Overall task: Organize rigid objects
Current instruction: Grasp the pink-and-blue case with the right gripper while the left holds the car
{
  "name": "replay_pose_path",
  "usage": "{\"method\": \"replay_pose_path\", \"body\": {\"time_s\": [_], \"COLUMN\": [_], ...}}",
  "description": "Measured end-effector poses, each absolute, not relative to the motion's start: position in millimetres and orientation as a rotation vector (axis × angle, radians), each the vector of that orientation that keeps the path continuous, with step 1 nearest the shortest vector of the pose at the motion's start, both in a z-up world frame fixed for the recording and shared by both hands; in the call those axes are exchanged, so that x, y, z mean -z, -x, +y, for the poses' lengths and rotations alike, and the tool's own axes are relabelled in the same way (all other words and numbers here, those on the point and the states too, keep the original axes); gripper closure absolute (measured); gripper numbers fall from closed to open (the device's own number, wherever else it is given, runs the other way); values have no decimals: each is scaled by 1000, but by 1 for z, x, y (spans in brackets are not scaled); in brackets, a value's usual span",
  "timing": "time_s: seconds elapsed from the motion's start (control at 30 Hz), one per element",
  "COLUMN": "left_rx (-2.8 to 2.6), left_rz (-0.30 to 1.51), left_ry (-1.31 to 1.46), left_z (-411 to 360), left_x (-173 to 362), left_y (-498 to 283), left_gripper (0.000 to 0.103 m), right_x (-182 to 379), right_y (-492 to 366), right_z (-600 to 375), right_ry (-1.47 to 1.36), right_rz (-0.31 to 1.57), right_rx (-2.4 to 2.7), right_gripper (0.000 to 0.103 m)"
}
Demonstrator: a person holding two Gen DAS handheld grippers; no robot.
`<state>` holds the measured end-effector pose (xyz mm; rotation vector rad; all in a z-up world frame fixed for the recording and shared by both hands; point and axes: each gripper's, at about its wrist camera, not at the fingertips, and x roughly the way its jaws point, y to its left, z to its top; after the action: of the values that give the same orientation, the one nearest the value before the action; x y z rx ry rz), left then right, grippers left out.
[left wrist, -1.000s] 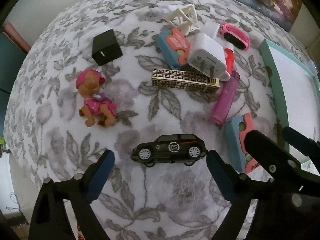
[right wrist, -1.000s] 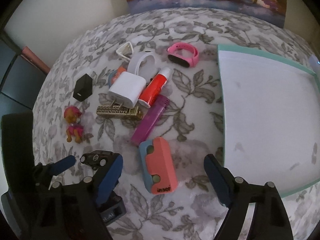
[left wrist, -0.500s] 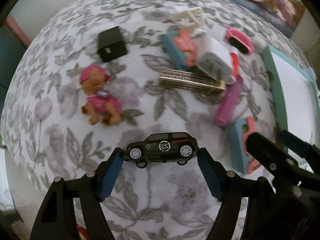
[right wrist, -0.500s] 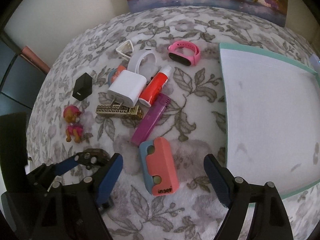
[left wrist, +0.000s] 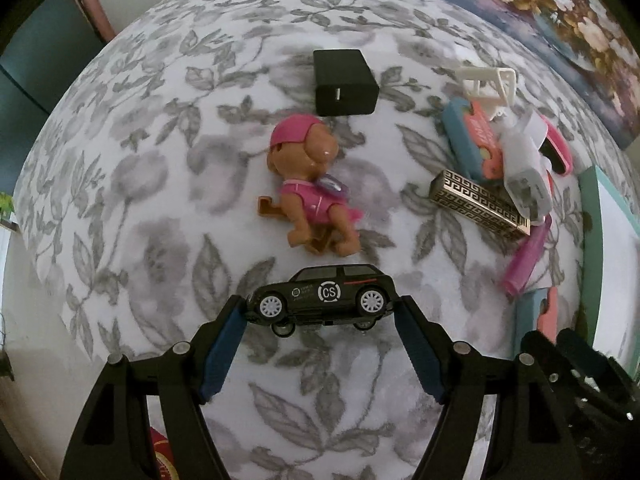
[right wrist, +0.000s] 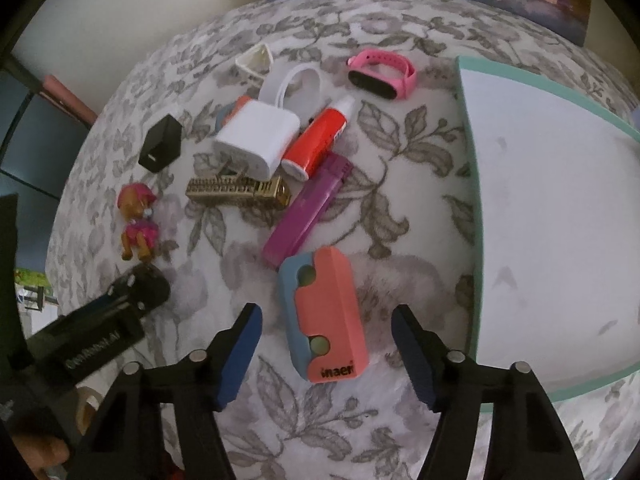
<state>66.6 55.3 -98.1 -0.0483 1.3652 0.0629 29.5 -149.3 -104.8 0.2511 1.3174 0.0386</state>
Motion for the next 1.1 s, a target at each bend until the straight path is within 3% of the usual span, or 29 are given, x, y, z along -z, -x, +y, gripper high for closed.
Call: {"method": "replay_pose_path", "body": {"time_s": [0.43, 0.9, 1.07, 1.1], "left_rx": [-63, -74, -80, -82], "left_rz": [1371, 1370, 1368, 1367], "left_ry": [23, -9, -22, -27], "left_z": [60, 58, 55, 54], "left_x": [110, 108, 108, 108], "left_y": [-66, -66, -66, -66], "left_gripper": [26, 26, 26, 26], "right_x": [120, 122, 119, 118], "right_y": [-27, -24, -25, -25], "right_z": [-109, -105, -111, -111], "right_ry": [0, -5, -17, -21], "right_rz": [1326, 1301, 1302, 1296], "right_rx": [24, 14, 22, 21], "right_gripper": [41, 42, 49, 54]}}
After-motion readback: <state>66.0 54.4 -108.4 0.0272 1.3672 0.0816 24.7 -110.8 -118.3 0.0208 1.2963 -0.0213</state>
